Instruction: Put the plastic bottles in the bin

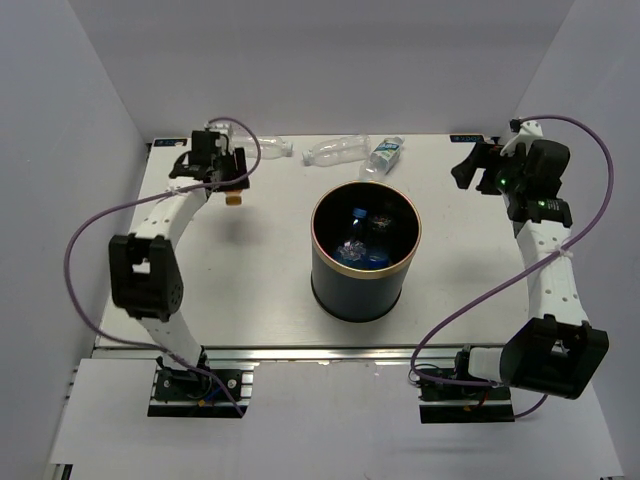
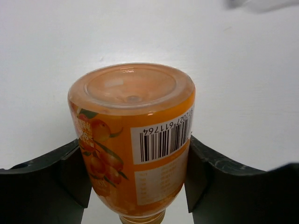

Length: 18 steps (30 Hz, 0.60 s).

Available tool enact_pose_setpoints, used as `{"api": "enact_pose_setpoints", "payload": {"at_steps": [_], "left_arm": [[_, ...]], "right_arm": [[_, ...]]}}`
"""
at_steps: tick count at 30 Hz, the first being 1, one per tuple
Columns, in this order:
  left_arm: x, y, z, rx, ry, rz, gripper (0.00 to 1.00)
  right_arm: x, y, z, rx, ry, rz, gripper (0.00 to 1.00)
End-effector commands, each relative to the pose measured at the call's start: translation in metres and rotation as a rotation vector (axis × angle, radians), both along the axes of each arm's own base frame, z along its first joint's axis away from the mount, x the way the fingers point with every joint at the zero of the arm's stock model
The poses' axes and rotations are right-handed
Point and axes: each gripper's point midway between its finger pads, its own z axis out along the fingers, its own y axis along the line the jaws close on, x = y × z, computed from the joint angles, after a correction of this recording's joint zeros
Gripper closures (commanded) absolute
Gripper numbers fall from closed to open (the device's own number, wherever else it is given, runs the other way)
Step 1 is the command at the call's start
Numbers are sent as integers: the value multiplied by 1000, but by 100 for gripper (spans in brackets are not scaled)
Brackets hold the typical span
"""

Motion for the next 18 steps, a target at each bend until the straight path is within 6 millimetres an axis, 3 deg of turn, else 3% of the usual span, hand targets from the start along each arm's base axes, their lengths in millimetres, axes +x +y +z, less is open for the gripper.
{"api": "enact_pose_setpoints", "payload": {"at_steps": [1, 2, 3, 4, 5, 6, 7, 9, 12, 13, 15, 18], "left_arm": [[-22, -42, 149, -171, -315, -121, 81], [-33, -53, 169, -172, -363, -132, 81], [-52, -90, 186, -175, -402, -207, 80], [-74, -104, 221, -180, -493, -241, 78], [-87, -118, 238, -178, -541, -256, 77], [-111, -153, 252, -231, -572, -350, 75], [-132, -172, 278, -309, -636, -445, 75], [-154, -200, 298, -400, -663, -514, 76], [-177, -240, 308, -440, -646, -616, 82], [-177, -255, 296, -423, -610, -644, 83], [-195, -282, 296, -378, -612, -699, 82], [-208, -306, 271, -288, -551, -739, 82]], "right_arm": [[-6, -13, 11, 0, -43, -73, 11], [-7, -15, 9, 7, -37, -86, 11], [-8, -19, 7, 19, -31, -102, 11], [-10, -19, 4, 29, -23, -97, 11], [-11, -20, 3, 36, -23, -96, 11], [-11, -19, 2, 46, -22, -93, 11], [-13, -16, 2, 54, -25, -75, 11], [-15, -13, 0, 63, -29, -53, 11], [-17, -9, 1, 72, -39, -27, 11], [-17, -9, 1, 71, -36, -28, 11], [-14, -11, 4, 67, -43, -35, 11], [-8, -15, 11, 66, -57, -33, 11]]}}
